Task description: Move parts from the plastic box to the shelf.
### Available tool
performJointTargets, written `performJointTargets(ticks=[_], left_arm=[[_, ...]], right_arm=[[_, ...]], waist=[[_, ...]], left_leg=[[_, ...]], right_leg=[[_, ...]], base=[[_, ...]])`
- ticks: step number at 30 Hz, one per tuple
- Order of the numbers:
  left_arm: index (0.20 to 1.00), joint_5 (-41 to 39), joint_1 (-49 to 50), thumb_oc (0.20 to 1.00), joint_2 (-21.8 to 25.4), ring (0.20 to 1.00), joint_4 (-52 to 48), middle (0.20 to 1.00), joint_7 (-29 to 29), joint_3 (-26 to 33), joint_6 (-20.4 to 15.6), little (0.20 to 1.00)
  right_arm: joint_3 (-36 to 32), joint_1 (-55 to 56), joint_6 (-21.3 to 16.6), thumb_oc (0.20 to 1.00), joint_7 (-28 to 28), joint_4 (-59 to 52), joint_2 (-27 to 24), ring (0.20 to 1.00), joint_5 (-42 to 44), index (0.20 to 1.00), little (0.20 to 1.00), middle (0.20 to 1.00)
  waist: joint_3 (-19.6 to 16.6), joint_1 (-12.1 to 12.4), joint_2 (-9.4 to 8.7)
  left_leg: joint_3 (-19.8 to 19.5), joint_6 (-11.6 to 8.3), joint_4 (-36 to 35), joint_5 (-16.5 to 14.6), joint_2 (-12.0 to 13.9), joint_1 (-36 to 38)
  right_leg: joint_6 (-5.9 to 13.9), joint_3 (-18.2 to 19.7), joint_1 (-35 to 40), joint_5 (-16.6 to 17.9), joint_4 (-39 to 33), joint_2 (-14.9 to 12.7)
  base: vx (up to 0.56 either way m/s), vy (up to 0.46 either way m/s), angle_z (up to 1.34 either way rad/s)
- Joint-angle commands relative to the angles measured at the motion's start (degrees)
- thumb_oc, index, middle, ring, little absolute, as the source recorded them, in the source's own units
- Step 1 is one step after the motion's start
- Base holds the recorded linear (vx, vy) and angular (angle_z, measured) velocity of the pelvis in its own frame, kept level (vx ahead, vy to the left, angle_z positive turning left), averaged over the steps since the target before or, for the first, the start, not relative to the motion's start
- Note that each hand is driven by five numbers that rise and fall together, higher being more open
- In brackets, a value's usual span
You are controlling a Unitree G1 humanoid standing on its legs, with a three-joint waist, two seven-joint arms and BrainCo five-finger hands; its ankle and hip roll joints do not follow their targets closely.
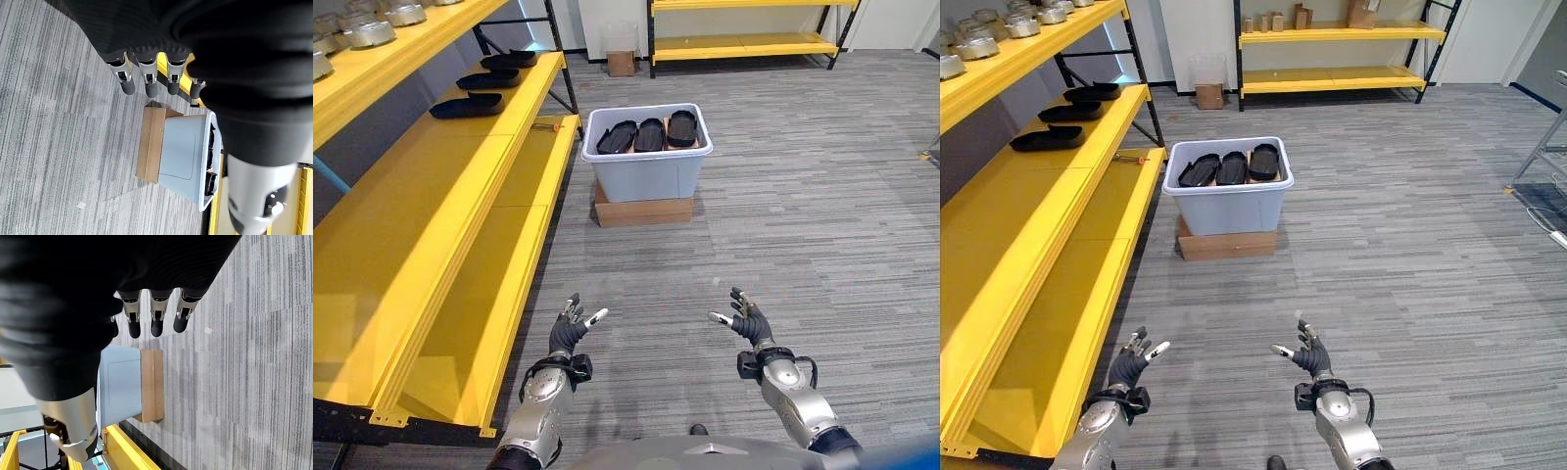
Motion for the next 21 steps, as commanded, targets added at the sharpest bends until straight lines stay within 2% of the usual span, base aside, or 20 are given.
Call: performJointTargets(ticks=[1,9,13,16,18,19,21], left_arm=[[1.0,-0.1,-2.2,1.0,1.4,1.0,0.0,1.0,-0.6,0.2,-2.3,1.0],[1.0,-0.2,-1.5,1.0,1.6,1.0,-0.7,1.0,-0.5,0.8,-2.4,1.0],[1.0,0.0,-1.6,1.0,2.3,1.0,-1.1,1.0,-0.5,1.2,-2.5,1.0],[1.0,0.5,-2.2,1.0,3.1,1.0,-2.0,1.0,-0.3,1.4,-2.5,1.0],[1.0,0.6,-2.3,1.0,3.3,1.0,-2.2,1.0,-0.4,1.5,-2.4,1.0],[1.0,1.4,-2.4,1.0,3.7,1.0,-2.5,1.0,-0.9,1.4,-1.9,1.0],[1.0,1.9,-2.4,1.0,3.9,1.0,-2.7,1.0,-1.2,1.4,-1.6,1.0]], right_arm=[[-0.4,0.0,-2.7,1.0,-0.1,-2.9,-0.3,1.0,0.7,1.0,1.0,1.0],[-0.5,-0.6,-2.6,1.0,0.0,-2.4,-0.7,1.0,0.3,1.0,1.0,1.0],[-0.7,-1.3,-2.3,1.0,0.1,-2.1,-0.8,1.0,0.1,1.0,1.0,1.0],[-0.8,-1.7,-2.2,1.0,0.0,-1.7,-0.5,1.0,0.5,1.0,1.0,1.0],[-0.8,-1.9,-2.3,1.0,0.2,-1.7,-0.3,1.0,1.2,1.0,1.0,1.0],[-0.7,-1.5,-2.3,1.0,1.1,-2.0,0.6,1.0,3.7,1.0,1.0,1.0],[-0.6,-1.3,-2.4,1.0,1.2,-2.9,0.7,1.0,3.7,1.0,1.0,1.0]], waist=[[-1.0,0.2,-1.91],[-1.0,1.1,-2.19],[-0.5,1.3,-1.99],[0.5,1.2,-1.39],[0.8,1.2,-1.33],[1.9,0.7,-1.02],[3.2,0.2,-1.0]], left_leg=[[-4.7,-0.54,0.3,-0.9,-0.6,-1.7],[-5.3,0.3,0.3,-1.1,-1.1,-2.0],[-5.8,1.19,0.7,-1.2,-1.9,-2.5],[-6.8,2.48,2.9,-1.9,-3.6,-4.1],[-7.1,2.77,3.5,-2.1,-4.1,-4.5],[-7.8,3.75,4.7,-2.5,-5.7,-4.5],[-8.0,4.43,5.5,-2.8,-6.6,-4.2]], right_leg=[[4.03,-2.0,1.5,-2.4,0.6,-4.0],[4.36,-1.4,1.2,-2.2,0.6,-4.4],[4.71,-1.5,-0.8,-3.1,4.4,-5.0],[5.41,-1.0,-5.1,-4.6,11.9,-5.5],[5.6,-0.7,-6.3,-5.0,13.9,-5.5],[5.88,-0.4,-10.2,-3.5,21.9,-6.1],[5.53,0.7,-14.1,1.9,29.6,-6.2]], base=[[0.0,0.0,0.0],[0.01,0.024,-0.01],[-0.01,0.087,0.05],[-0.05,0.16,0.03],[-0.02,0.15,0.08],[-0.01,0.214,0.03],[-0.02,0.212,0.08]])
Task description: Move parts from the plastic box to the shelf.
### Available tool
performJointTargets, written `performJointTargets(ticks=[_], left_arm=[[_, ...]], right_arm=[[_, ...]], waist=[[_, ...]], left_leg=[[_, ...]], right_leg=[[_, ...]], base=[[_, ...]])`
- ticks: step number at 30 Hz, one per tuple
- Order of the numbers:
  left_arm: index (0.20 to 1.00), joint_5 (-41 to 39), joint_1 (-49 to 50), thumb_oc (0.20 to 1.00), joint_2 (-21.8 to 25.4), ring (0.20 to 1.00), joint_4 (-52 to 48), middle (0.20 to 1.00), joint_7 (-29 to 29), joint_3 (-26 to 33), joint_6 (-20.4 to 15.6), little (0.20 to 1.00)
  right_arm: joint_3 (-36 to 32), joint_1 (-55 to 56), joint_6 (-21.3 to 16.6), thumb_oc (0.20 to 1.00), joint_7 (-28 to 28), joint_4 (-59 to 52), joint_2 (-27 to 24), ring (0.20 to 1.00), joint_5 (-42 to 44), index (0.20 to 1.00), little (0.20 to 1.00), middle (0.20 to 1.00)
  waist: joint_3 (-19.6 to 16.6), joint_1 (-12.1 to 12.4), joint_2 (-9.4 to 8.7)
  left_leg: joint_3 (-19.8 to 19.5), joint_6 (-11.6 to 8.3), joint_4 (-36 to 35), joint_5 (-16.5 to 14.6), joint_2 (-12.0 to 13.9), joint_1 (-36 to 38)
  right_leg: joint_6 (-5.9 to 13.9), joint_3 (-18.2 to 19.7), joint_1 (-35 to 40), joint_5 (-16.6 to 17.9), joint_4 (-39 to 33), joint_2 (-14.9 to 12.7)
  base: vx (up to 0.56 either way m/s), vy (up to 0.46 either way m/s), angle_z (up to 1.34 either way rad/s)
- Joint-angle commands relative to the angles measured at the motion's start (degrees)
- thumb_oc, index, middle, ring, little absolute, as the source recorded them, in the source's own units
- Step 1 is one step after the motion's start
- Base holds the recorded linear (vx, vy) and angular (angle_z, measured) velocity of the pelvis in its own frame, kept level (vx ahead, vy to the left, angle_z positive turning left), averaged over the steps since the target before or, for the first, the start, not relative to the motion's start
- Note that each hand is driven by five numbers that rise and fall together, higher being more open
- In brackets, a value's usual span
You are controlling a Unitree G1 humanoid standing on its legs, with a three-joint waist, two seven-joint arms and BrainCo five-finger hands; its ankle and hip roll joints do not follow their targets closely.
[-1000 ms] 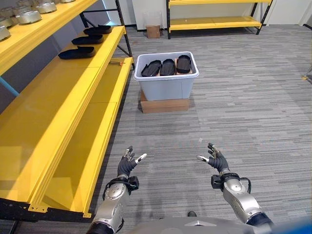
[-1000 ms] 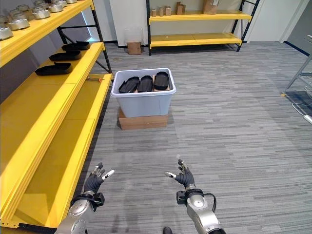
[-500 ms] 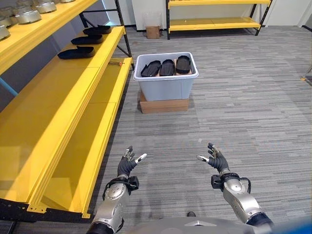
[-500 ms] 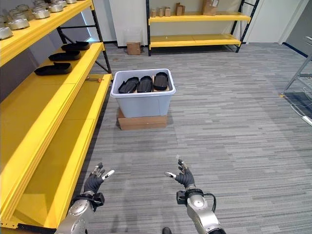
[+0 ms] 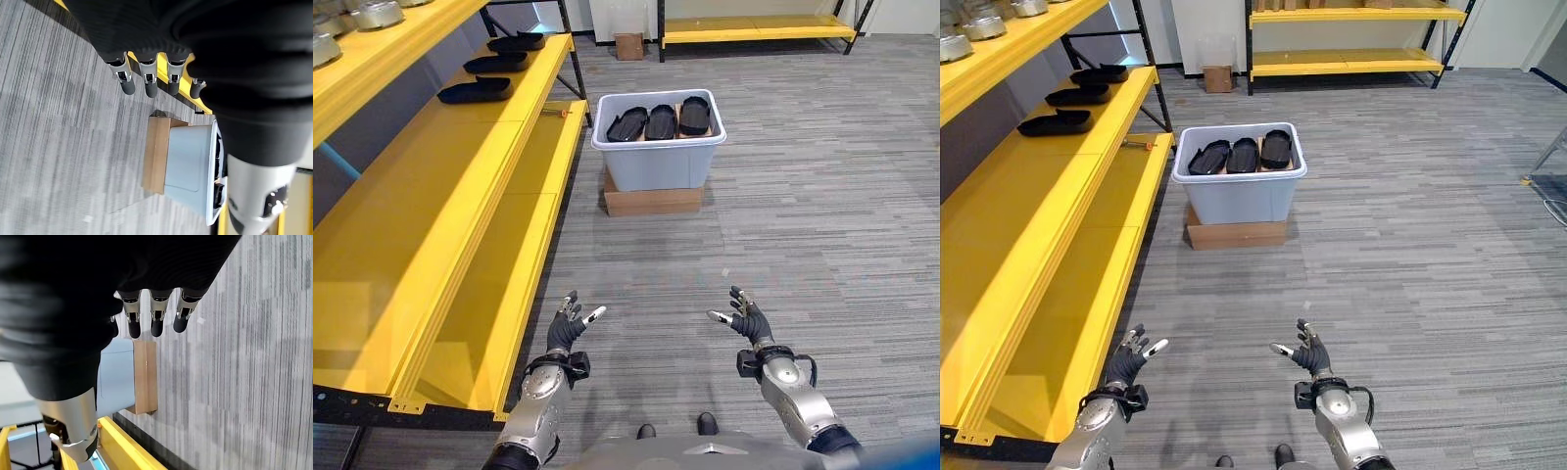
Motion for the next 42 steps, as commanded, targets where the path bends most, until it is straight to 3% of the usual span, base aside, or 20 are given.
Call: performJointTargets(ticks=[1,3,5,6,8,12,13,17,21,25,29,31,32,33,34,35,37,39,41,42], left_arm=[[1.0,2.1,-0.3,1.0,3.2,1.0,-3.4,1.0,-1.2,1.6,-1.7,1.0],[1.0,2.2,-0.2,1.0,3.0,1.0,-3.4,1.0,-1.1,2.2,-2.3,1.0],[1.0,2.2,-0.2,1.0,3.0,1.0,-3.4,1.0,-1.1,2.2,-2.3,1.0],[1.0,1.7,-1.1,1.0,2.5,1.0,-2.5,1.0,-0.4,2.4,-2.7,1.0],[1.0,1.4,-1.1,1.0,2.2,1.0,-2.5,1.0,-0.1,2.4,-3.0,1.0],[1.0,2.1,-0.9,1.0,2.0,1.0,-1.8,1.0,0.0,1.9,-3.1,1.0],[1.0,1.8,-1.4,1.0,1.6,1.0,-1.6,1.0,0.1,0.9,-3.1,1.0],[1.0,0.6,-2.1,1.0,1.4,1.0,-1.6,1.0,0.3,0.1,-3.3,1.0],[1.0,-0.1,-3.6,1.0,1.8,1.0,-1.6,1.0,0.0,-1.4,-3.3,1.0],[1.0,-0.1,-3.4,1.0,2.0,1.0,-1.8,1.0,-0.3,-1.6,-3.3,1.0],[1.0,0.1,-2.1,1.0,2.3,1.0,-2.1,1.0,-0.8,-1.0,-3.0,1.0],[1.0,0.1,-1.5,1.0,2.4,1.0,-2.3,1.0,-0.9,-0.5,-2.8,1.0],[1.0,0.1,-1.2,1.0,2.8,1.0,-3.2,1.0,-1.4,-0.4,-2.5,1.0],[1.0,0.1,-1.2,1.0,3.1,1.0,-3.5,1.0,-1.6,-0.4,-2.3,1.0],[1.0,0.4,-1.1,1.0,3.3,1.0,-3.7,1.0,-2.0,-0.3,-2.1,1.0],[1.0,0.4,-1.1,1.0,3.4,1.0,-3.7,1.0,-2.0,-0.3,-2.1,1.0],[1.0,0.6,-0.9,1.0,3.6,1.0,-4.1,1.0,-2.6,-0.3,-2.2,1.0],[1.0,0.9,-0.4,1.0,3.9,1.0,-4.3,1.0,-2.8,-0.3,-2.4,1.0],[1.0,1.4,0.0,1.0,3.9,1.0,-3.9,1.0,-2.8,-0.8,-2.5,1.0],[1.0,1.9,0.4,1.0,3.7,1.0,-4.2,1.0,-2.4,-0.9,-2.5,1.0]], right_arm=[[-0.4,0.4,-2.5,1.0,0.8,-3.6,0.9,1.0,2.0,1.0,1.0,1.0],[-0.6,-0.4,-2.8,1.0,0.5,-3.9,0.6,1.0,1.6,1.0,1.0,1.0],[-0.6,-0.4,-2.8,1.0,0.5,-3.9,0.6,1.0,1.6,1.0,1.0,1.0],[-0.4,-1.5,-3.1,1.0,0.3,-4.0,0.5,1.0,1.9,1.0,1.0,1.0],[0.0,-2.7,-2.9,1.0,0.0,-4.0,0.5,1.0,0.7,1.0,1.0,1.0],[-0.1,-2.1,-2.9,1.0,0.1,-4.7,0.2,1.0,0.6,1.0,1.0,1.0],[-0.2,-1.8,-3.1,1.0,0.3,-5.2,-0.7,1.0,1.2,1.0,1.0,1.0],[-0.8,-1.8,-3.7,1.0,0.3,-5.7,-1.8,1.0,1.6,1.0,1.0,1.0],[-2.1,-0.7,-4.3,1.0,0.2,-5.5,-3.3,1.0,2.5,1.0,1.0,1.0],[-2.5,0.2,-4.4,1.0,0.6,-5.3,-3.9,1.0,2.6,1.0,1.0,1.0],[-3.2,2.8,-4.5,1.0,1.5,-5.7,-4.1,1.0,3.4,1.0,1.0,1.0],[-3.2,3.3,-4.6,1.0,1.5,-5.6,-3.8,1.0,3.4,1.0,1.0,1.0],[-3.3,3.5,-4.7,1.0,1.5,-5.4,-3.8,1.0,3.7,1.0,1.0,1.0],[-3.2,3.4,-4.9,1.0,1.6,-5.7,-4.0,1.0,3.9,1.0,1.0,1.0],[-3.4,3.4,-4.8,1.0,1.8,-6.0,-4.1,1.0,3.7,1.0,1.0,1.0],[-3.4,3.4,-4.7,1.0,1.8,-6.0,-4.1,1.0,3.7,1.0,1.0,1.0],[-3.8,2.8,-4.7,1.0,1.6,-6.0,-4.6,1.0,3.4,1.0,1.0,1.0],[-4.2,2.6,-4.6,1.0,1.4,-6.0,-4.7,1.0,2.9,1.0,1.0,1.0],[-4.5,2.9,-4.9,1.0,0.7,-5.9,-4.6,1.0,2.2,1.0,1.0,1.0],[-4.5,3.1,-5.1,1.0,0.2,-5.3,-4.3,1.0,1.4,1.0,1.0,1.0]], waist=[[0.9,0.0,-2.38],[0.3,0.4,-2.56],[0.5,0.3,-2.32],[1.3,0.0,-3.16],[1.6,-0.4,-3.37],[0.5,-0.9,-4.33],[-1.1,-1.6,-4.15],[-2.2,-2.6,-3.26],[-2.3,-4.4,-2.47],[-2.5,-4.6,-2.42],[-4.1,-4.7,-2.6],[-4.3,-4.5,-2.96],[-3.0,-3.6,-4.59],[-1.9,-3.1,-5.66],[-0.9,-2.4,-6.51],[-0.7,-2.3,-6.4],[0.8,-0.3,-7.78],[1.0,0.5,-8.48],[1.1,1.3,-7.97],[1.1,2.7,-6.82]], left_leg=[[-5.7,0.4,2.9,-2.2,-2.4,0.5],[-5.0,0.45,0.4,-2.9,-2.9,2.8],[-5.1,0.43,0.2,-2.9,-2.7,3.3],[-5.7,-0.24,-0.5,-4.1,-3.2,5.4],[-5.8,-1.12,-0.7,-5.5,-2.2,7.7],[-6.5,-2.21,-1.0,-6.8,-0.2,10.4],[-7.5,-3.02,-1.1,-6.0,1.9,10.5],[-8.3,-4.54,0.3,-4.5,5.5,10.3],[-9.6,-6.52,3.0,1.7,9.6,9.9],[-9.9,-7.59,4.9,7.1,10.9,9.5],[-9.8,-9.41,7.0,15.3,13.1,9.5],[-9.3,-9.38,10.5,17.2,13.1,8.5],[-8.4,-8.92,20.7,20.1,10.7,3.2],[-7.6,-8.07,25.6,20.5,9.3,0.6],[-5.9,-6.79,26.7,17.7,7.8,-2.2],[-5.7,-6.68,27.1,17.3,7.9,-2.1],[-2.7,-4.52,25.3,7.6,2.6,-8.9],[-0.2,-4.65,19.2,3.6,2.1,-13.6],[-0.1,-5.6,10.6,6.1,2.8,-17.4],[-3.0,-6.51,1.6,10.4,2.7,-20.0]], right_leg=[[1.76,1.7,-4.0,5.4,11.7,-2.5],[1.85,-3.0,-5.9,4.2,0.7,-2.3],[1.78,-3.2,-5.3,4.4,0.2,-2.1],[3.76,-4.6,-7.3,9.5,-13.7,-2.5],[4.82,-5.0,-8.2,11.3,-19.8,-2.4],[3.56,-4.1,-6.0,12.7,-20.4,-1.1],[2.82,-3.9,-5.9,13.2,-19.5,-0.3],[1.44,-5.7,-8.0,10.0,-14.6,1.5],[-0.1,-7.2,-9.0,5.1,-8.6,3.9],[-0.78,-7.1,-7.7,3.7,-8.6,5.1],[-2.13,-6.6,-5.4,2.1,-9.5,6.8],[-2.74,-6.1,-4.2,1.7,-9.8,7.1],[-3.68,-5.5,-0.7,1.2,-10.8,6.6],[-4.19,-5.2,0.7,1.3,-11.0,6.1],[-4.65,-5.1,2.1,1.1,-11.2,5.3],[-4.61,-5.0,2.2,0.9,-11.1,5.4],[-3.69,-3.7,5.3,0.8,-12.2,4.1],[-2.8,-3.4,7.4,0.1,-13.1,2.9],[-2.48,-3.1,9.9,-0.7,-14.0,3.0],[-2.36,-1.7,13.2,-2.0,-15.4,3.2]], base=[[0.04,0.14,0.16],[0.17,0.056,0.03],[0.17,-0.046,-0.04],[0.21,-0.087,-0.05],[0.3,-0.111,0.01],[0.28,-0.155,0.11],[0.38,-0.271,0.15],[0.24,-0.165,0.31],[0.34,-0.182,0.13],[0.19,-0.09,0.08],[0.32,-0.128,0.03],[0.19,-0.092,0.01],[0.16,-0.142,-0.08],[0.2,-0.179,-0.06],[0.1,-0.092,0.02],[0.08,-0.038,-0.06],[0.14,0.0,-0.19],[0.19,0.07,0.07],[0.26,0.169,0.1],[0.36,0.234,-0.05]])
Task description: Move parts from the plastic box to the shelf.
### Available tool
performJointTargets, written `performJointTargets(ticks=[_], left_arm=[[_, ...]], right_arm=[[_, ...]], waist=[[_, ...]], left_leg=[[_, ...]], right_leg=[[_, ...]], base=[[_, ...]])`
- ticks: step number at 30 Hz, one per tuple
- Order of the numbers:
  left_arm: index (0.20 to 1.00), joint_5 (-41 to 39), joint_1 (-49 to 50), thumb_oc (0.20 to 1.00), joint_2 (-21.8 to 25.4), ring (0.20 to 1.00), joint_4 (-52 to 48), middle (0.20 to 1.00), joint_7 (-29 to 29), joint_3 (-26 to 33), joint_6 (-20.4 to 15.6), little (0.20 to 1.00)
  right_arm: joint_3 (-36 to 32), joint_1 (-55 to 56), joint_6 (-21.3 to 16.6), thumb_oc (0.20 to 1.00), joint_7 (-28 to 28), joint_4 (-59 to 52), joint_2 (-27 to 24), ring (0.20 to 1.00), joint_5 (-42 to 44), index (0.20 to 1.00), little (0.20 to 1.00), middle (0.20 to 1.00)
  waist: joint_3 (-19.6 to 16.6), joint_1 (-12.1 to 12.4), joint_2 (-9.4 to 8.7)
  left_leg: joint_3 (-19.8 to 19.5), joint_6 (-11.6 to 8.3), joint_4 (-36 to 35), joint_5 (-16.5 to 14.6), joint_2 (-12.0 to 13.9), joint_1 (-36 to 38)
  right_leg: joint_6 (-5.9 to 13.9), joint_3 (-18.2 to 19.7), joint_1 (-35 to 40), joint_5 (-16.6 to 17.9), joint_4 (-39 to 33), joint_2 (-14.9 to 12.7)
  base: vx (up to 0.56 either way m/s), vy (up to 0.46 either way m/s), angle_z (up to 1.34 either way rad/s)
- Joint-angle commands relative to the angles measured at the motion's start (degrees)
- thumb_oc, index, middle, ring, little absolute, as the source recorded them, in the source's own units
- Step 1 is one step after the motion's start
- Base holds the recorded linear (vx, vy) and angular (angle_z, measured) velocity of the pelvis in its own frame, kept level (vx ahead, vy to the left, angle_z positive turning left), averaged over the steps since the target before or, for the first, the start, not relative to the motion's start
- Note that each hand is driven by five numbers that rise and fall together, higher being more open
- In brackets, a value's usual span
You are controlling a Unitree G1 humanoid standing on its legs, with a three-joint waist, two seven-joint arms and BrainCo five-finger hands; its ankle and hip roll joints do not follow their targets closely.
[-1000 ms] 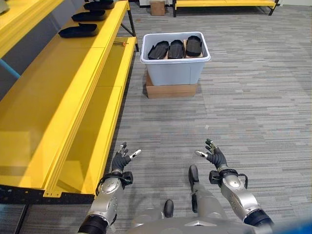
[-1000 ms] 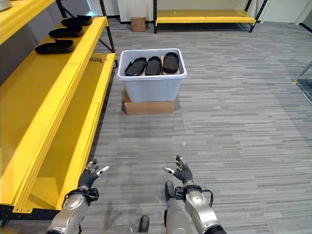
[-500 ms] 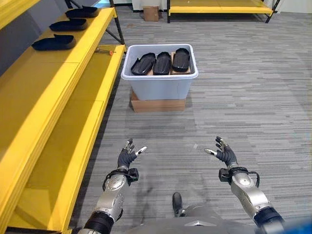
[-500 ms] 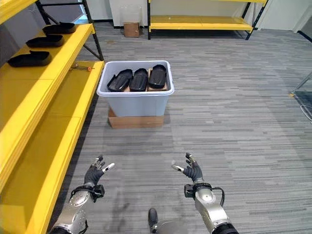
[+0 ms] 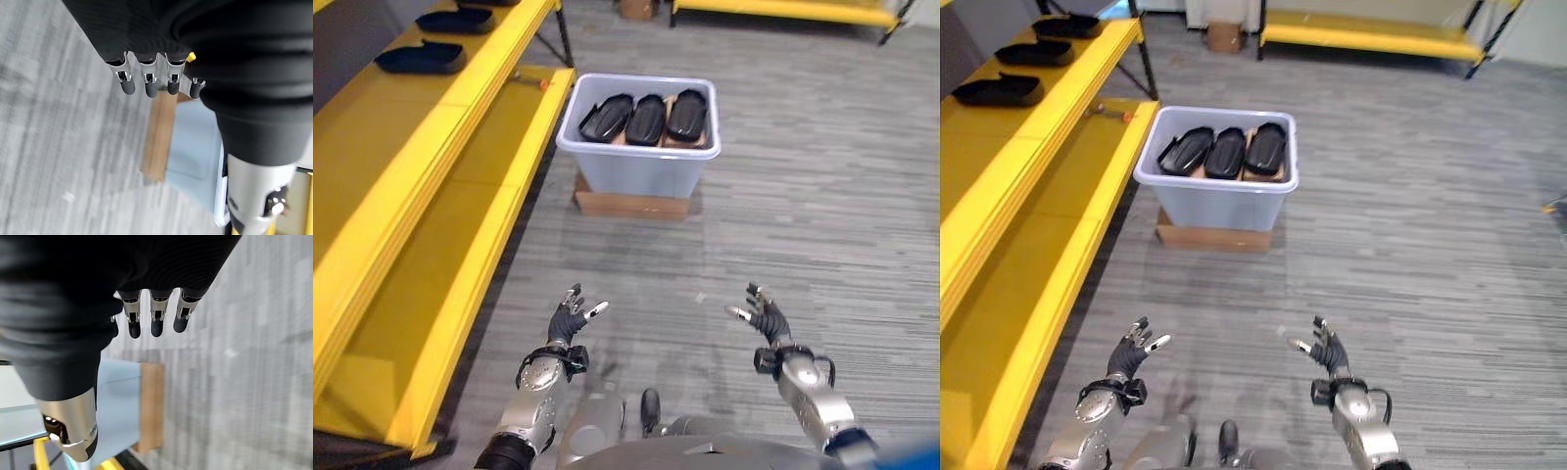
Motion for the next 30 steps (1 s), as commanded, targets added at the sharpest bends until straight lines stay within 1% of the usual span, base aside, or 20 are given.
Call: performJointTargets(ticks=[1,3,4,5,6,9,10,11,13,14,18,19,20,23,24,25,26,27,28,30], left_arm=[[1.0,2.1,0.7,1.0,2.2,1.0,-4.8,1.0,-0.2,0.6,-2.2,1.0],[1.0,2.2,0.8,1.0,2.0,1.0,-4.7,1.0,-0.1,0.7,-2.1,1.0],[1.0,1.8,1.0,1.0,1.9,1.0,-4.7,1.0,-0.2,0.9,-2.3,1.0],[1.0,1.9,1.0,1.0,2.1,1.0,-4.9,1.0,-0.4,0.6,-2.4,1.0],[1.0,2.0,0.2,1.0,2.5,1.0,-4.9,1.0,-0.2,0.5,-2.5,1.0],[1.0,1.6,-0.1,1.0,2.6,1.0,-4.9,1.0,0.0,0.6,-2.5,1.0],[1.0,1.3,-0.4,1.0,3.0,1.0,-5.5,1.0,0.0,0.7,-2.5,1.0],[1.0,1.0,-0.6,1.0,3.2,1.0,-5.6,1.0,0.1,0.6,-2.5,1.0],[1.0,0.6,-0.5,1.0,3.7,1.0,-6.3,1.0,0.5,0.9,-2.1,1.0],[1.0,0.6,-0.5,1.0,3.8,1.0,-6.3,1.0,0.5,0.9,-2.1,1.0],[1.0,0.6,-0.4,1.0,4.5,1.0,-6.7,1.0,0.3,1.1,-1.8,1.0],[1.0,0.8,-0.3,1.0,4.8,1.0,-6.8,1.0,0.3,1.1,-1.7,1.0],[1.0,0.9,-0.3,1.0,5.1,1.0,-7.1,1.0,0.3,1.2,-1.5,1.0],[1.0,1.1,-0.2,1.0,5.4,1.0,-7.2,1.0,0.3,1.2,-1.3,1.0],[1.0,1.6,0.1,1.0,5.6,1.0,-7.6,1.0,-0.3,1.2,-1.1,1.0],[1.0,1.6,0.1,1.0,5.6,1.0,-7.6,1.0,-0.3,1.2,-1.1,1.0],[1.0,1.9,0.1,1.0,5.6,1.0,-7.3,1.0,-0.9,1.0,-1.2,1.0],[1.0,1.9,-0.1,1.0,5.5,1.0,-6.6,1.0,-1.1,0.6,-1.3,1.0],[1.0,1.9,-0.1,1.0,5.5,1.0,-6.6,1.0,-1.1,0.6,-1.3,1.0],[1.0,1.6,0.1,1.0,5.2,1.0,-6.3,1.0,-0.9,0.7,-1.3,1.0]], right_arm=[[-0.4,3.0,-3.1,1.0,-1.0,-3.9,-0.4,1.0,-1.3,1.0,1.0,1.0],[-0.4,3.1,-2.7,1.0,-0.9,-3.6,-0.2,1.0,-1.8,1.0,1.0,1.0],[-0.2,3.4,-2.4,1.0,-0.4,-3.9,0.2,1.0,-1.9,1.0,1.0,1.0],[0.1,4.0,-2.4,1.0,0.1,-4.1,0.8,1.0,-2.1,1.0,1.0,1.0],[-0.2,4.3,-2.2,1.0,0.3,-3.9,1.4,1.0,-1.9,1.0,1.0,1.0],[-0.6,4.6,-2.0,1.0,0.3,-4.0,2.0,1.0,-1.2,1.0,1.0,1.0],[-0.6,4.8,-1.7,1.0,0.6,-4.4,2.7,1.0,-0.9,1.0,1.0,1.0],[-0.5,4.7,-1.7,1.0,0.7,-4.3,2.7,1.0,-0.8,1.0,1.0,1.0],[0.0,3.8,-1.3,1.0,1.1,-4.3,3.3,1.0,-0.9,1.0,1.0,1.0],[0.0,3.8,-1.3,1.0,1.1,-4.3,3.3,1.0,-0.9,1.0,1.0,1.0],[0.4,3.7,-1.3,1.0,1.7,-4.9,3.7,1.0,-0.4,1.0,1.0,1.0],[0.5,3.7,-1.3,1.0,1.8,-5.0,3.8,1.0,-0.3,1.0,1.0,1.0],[0.7,3.7,-1.3,1.0,1.9,-4.7,3.9,1.0,-0.3,1.0,1.0,1.0],[0.8,3.9,-1.2,1.0,1.9,-5.0,4.0,1.0,-0.3,1.0,1.0,1.0],[1.2,4.1,-1.1,1.0,2.2,-4.9,4.1,1.0,-0.7,1.0,1.0,1.0],[1.3,4.1,-1.1,1.0,2.2,-4.9,4.1,1.0,-0.7,1.0,1.0,1.0],[1.5,4.3,-1.1,1.0,2.5,-5.1,3.9,1.0,-0.6,1.0,1.0,1.0],[1.7,4.2,-1.3,1.0,2.5,-4.8,3.9,1.0,-0.2,1.0,1.0,1.0],[1.7,4.2,-1.3,1.0,2.5,-4.8,3.9,1.0,-0.2,1.0,1.0,1.0],[1.9,4.0,-1.4,1.0,2.4,-4.8,3.9,1.0,-0.1,1.0,1.0,1.0]], waist=[[-2.6,0.9,0.31],[-2.9,1.1,0.6],[-3.3,1.2,0.73],[-3.7,1.3,0.79],[-4.7,1.0,0.07],[-5.2,1.1,-0.53],[-5.9,1.0,-1.4],[-6.1,1.1,-1.82],[-6.8,1.6,-2.86],[-6.8,1.6,-2.87],[-6.6,1.8,-3.36],[-6.3,1.6,-3.26],[-5.3,1.0,-2.42],[-4.6,0.6,-1.64],[-3.9,0.2,-0.42],[-3.9,0.2,-0.43],[-3.1,-0.8,0.27],[-2.4,-1.1,0.44],[-2.3,-1.2,0.45],[-1.7,-1.4,0.08]], left_leg=[[-4.7,0.07,-10.3,14.2,1.4,5.0],[-4.7,-0.5,-10.5,15.3,1.8,5.1],[-4.5,-0.16,-9.7,14.7,2.4,6.7],[-4.4,0.34,-9.9,15.1,2.4,7.7],[-3.6,0.76,-8.2,14.2,1.4,7.6],[-2.7,1.27,-6.6,12.6,0.6,7.2],[-1.0,2.18,-2.8,9.9,-0.7,5.9],[-0.5,2.67,-1.2,8.7,-1.3,5.3],[0.0,3.96,1.2,5.9,-2.9,5.2],[0.0,3.97,1.3,5.9,-2.9,5.1],[-1.1,5.23,2.3,3.5,-4.5,6.7],[-1.7,5.66,2.2,3.0,-4.9,7.7],[-2.7,6.51,1.7,2.6,-5.2,10.0],[-2.8,6.9,1.1,2.5,-5.0,11.5],[-3.1,7.19,0.0,2.1,-4.6,14.0],[-3.1,7.19,0.0,2.1,-4.6,14.0],[-3.5,7.43,-0.8,2.0,-4.4,16.2],[-3.4,7.27,-2.1,1.8,-4.2,18.3],[-3.4,7.27,-2.1,1.8,-4.2,18.4],[-3.6,7.05,-2.5,1.3,-4.7,20.2]], right_leg=[[7.71,6.8,3.3,0.1,2.4,-4.0],[7.98,7.4,4.7,-0.8,2.5,-4.4],[8.23,8.3,4.9,-1.5,3.4,-4.7],[8.67,7.8,5.4,-2.1,3.3,-5.5],[9.94,7.5,5.5,-2.1,3.7,-7.5],[10.87,7.6,5.4,-1.8,3.8,-8.8],[12.15,7.5,5.1,-0.8,4.5,-11.0],[12.59,7.6,4.8,0.4,4.9,-11.9],[13.6,7.9,3.6,4.4,6.8,-13.8],[13.61,7.9,3.6,4.4,6.8,-13.8],[13.95,8.2,1.8,9.8,12.1,-14.4],[13.81,8.5,0.5,11.9,15.0,-14.3],[12.95,8.4,-2.5,15.9,22.1,-14.0],[12.17,7.4,-3.8,16.4,25.5,-14.0],[11.37,4.7,-7.1,13.9,27.8,-13.5],[11.37,4.7,-7.1,13.8,27.8,-13.5],[10.88,3.4,-10.6,9.8,26.5,-10.8],[10.65,0.9,-12.4,6.8,20.7,-9.6],[10.65,0.9,-12.3,6.8,20.7,-9.6],[11.63,-0.3,-12.8,7.7,12.6,-9.1]], base=[[0.29,0.191,-0.09],[0.2,0.185,-0.33],[0.27,0.298,-0.53],[0.34,0.39,-0.83],[0.26,0.286,-0.88],[0.18,0.234,-0.22],[0.21,0.305,0.28],[0.33,0.47,-0.02],[0.22,0.314,-0.11],[0.12,0.186,0.0],[0.14,0.183,0.0],[0.18,0.27,0.37],[0.12,0.204,0.31],[0.13,0.185,0.04],[0.12,0.127,0.0],[0.24,0.201,-0.07],[0.24,0.102,0.13],[0.24,0.102,0.16],[0.19,0.025,0.23],[0.16,-0.023,0.05]])
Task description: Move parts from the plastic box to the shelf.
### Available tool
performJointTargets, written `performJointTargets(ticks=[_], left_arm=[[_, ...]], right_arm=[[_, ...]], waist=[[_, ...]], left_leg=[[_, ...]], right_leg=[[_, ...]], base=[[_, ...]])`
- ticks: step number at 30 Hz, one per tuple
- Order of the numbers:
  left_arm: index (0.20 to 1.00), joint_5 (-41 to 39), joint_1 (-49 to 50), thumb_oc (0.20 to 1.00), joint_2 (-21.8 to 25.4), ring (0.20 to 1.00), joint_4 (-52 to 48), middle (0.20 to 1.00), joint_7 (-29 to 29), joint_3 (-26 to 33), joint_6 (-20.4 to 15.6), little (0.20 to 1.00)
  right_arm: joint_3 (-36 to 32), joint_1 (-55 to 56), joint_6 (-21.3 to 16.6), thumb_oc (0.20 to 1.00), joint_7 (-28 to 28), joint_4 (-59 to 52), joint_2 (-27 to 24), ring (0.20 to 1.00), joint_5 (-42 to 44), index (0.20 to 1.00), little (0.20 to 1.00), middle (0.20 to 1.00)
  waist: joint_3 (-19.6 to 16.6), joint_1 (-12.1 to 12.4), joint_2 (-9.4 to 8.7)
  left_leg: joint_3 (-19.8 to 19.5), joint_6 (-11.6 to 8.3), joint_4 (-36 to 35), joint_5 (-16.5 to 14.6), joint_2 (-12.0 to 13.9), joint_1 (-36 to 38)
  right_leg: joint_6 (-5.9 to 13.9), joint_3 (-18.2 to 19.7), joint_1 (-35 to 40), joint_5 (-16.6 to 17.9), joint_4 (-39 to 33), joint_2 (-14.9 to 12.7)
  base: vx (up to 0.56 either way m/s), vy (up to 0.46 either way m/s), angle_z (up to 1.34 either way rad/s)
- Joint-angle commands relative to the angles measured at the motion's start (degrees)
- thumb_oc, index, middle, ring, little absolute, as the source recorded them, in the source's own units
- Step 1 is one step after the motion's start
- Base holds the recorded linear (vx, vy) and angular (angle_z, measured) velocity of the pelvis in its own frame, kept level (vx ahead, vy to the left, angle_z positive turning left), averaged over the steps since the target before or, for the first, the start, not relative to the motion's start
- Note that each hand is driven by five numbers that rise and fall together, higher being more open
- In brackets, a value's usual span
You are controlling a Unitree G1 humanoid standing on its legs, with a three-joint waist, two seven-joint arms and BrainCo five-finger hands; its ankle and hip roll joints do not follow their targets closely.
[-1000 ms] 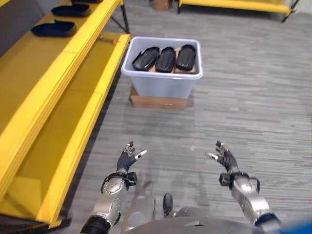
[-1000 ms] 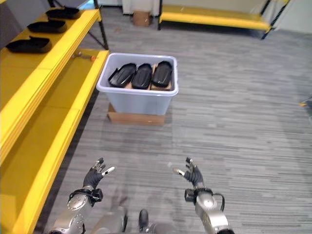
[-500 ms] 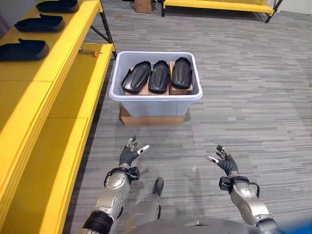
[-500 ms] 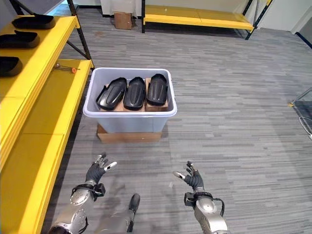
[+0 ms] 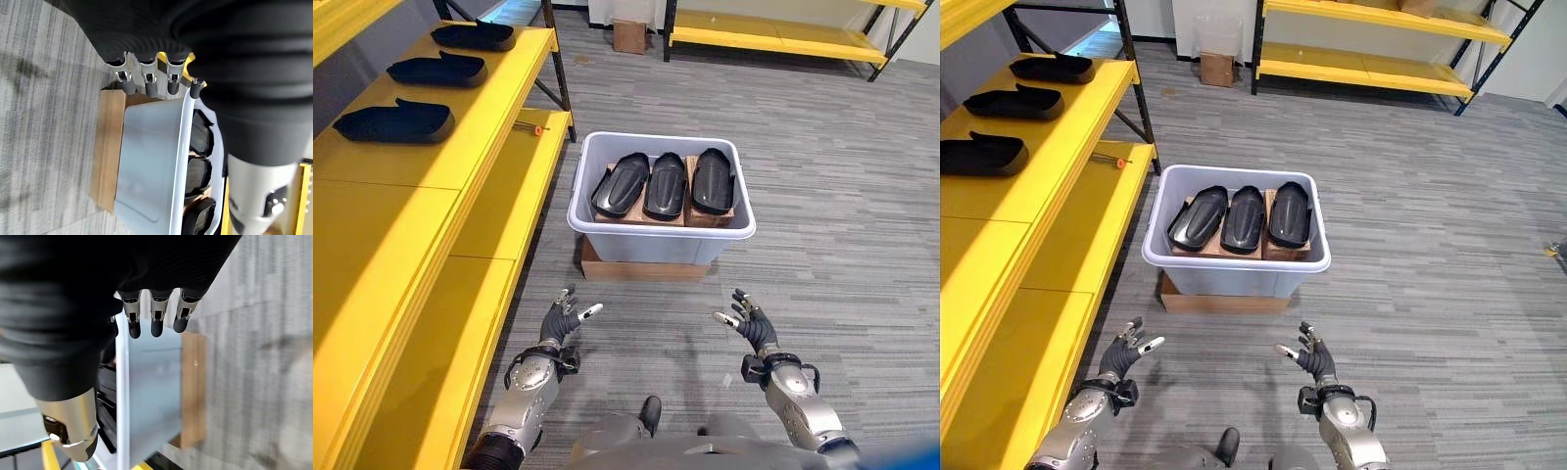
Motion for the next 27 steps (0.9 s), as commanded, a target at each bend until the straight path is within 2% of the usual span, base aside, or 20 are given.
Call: performJointTargets(ticks=[1,3,6,9,18,27], left_arm=[[1.0,1.4,0.8,1.0,0.0,1.0,-4.8,1.0,-0.6,1.4,-2.3,1.0],[1.0,1.5,1.7,1.0,-0.4,1.0,-4.7,1.0,-0.7,1.8,-2.9,1.0],[1.0,1.9,2.2,1.0,-1.0,1.0,-4.2,1.0,-1.0,1.5,-2.7,1.0],[1.0,2.0,2.7,1.0,-1.3,1.0,-4.3,1.0,-1.0,1.2,-2.7,1.0],[1.0,1.1,1.8,1.0,-2.1,1.0,-4.2,1.0,-0.3,0.0,-2.5,1.0],[1.0,0.7,1.7,1.0,-2.4,1.0,-4.1,1.0,-0.8,-1.2,-2.3,1.0]], right_arm=[[-1.1,-2.0,-2.2,1.0,-0.1,-2.6,-0.5,1.0,-0.3,1.0,1.0,1.0],[-0.9,-2.2,-2.2,1.0,0.0,-3.2,-0.9,1.0,-0.9,1.0,1.0,1.0],[-1.0,-1.7,-2.2,1.0,0.1,-3.5,-0.9,1.0,-0.5,1.0,1.0,1.0],[-1.2,-1.3,-2.3,1.0,-0.1,-3.8,-1.1,1.0,-0.6,1.0,1.0,1.0],[-1.9,-1.2,-2.6,1.0,-0.6,-4.7,-2.5,1.0,-1.0,1.0,1.0,1.0],[-2.4,-0.5,-3.1,1.0,-0.7,-5.3,-3.9,1.0,-0.7,1.0,1.0,1.0]], waist=[[0.4,0.1,-1.82],[0.8,-0.3,-2.06],[-0.5,-0.3,-2.78],[-1.5,-0.2,-2.7],[-3.8,-1.3,-1.24],[-4.2,-2.2,-0.19]], left_leg=[[2.1,-3.2,1.7,-3.3,1.3,1.7],[1.7,-3.84,0.9,-4.1,1.5,3.9],[0.9,-4.54,-0.4,-5.0,2.0,6.0],[0.8,-5.13,-1.0,-5.2,2.9,6.8],[-1.1,-8.83,-5.8,-3.0,9.4,9.3],[-1.4,-10.4,-4.2,-2.0,11.8,9.5]], right_leg=[[1.9,-2.7,1.9,16.7,-19.4,-1.5],[2.79,-1.7,1.6,20.0,-23.7,-1.5],[2.25,-0.2,4.1,20.6,-25.5,-1.4],[1.96,-1.6,5.3,20.4,-25.9,-1.7],[-0.44,-6.0,6.2,14.1,-21.7,0.4],[-1.84,-6.3,7.2,11.1,-19.9,1.9]], base=[[0.22,-0.053,-0.04],[0.21,-0.091,-0.1],[0.18,-0.135,0.21],[0.17,-0.141,0.43],[0.12,-0.149,0.22],[0.08,-0.096,0.05]])
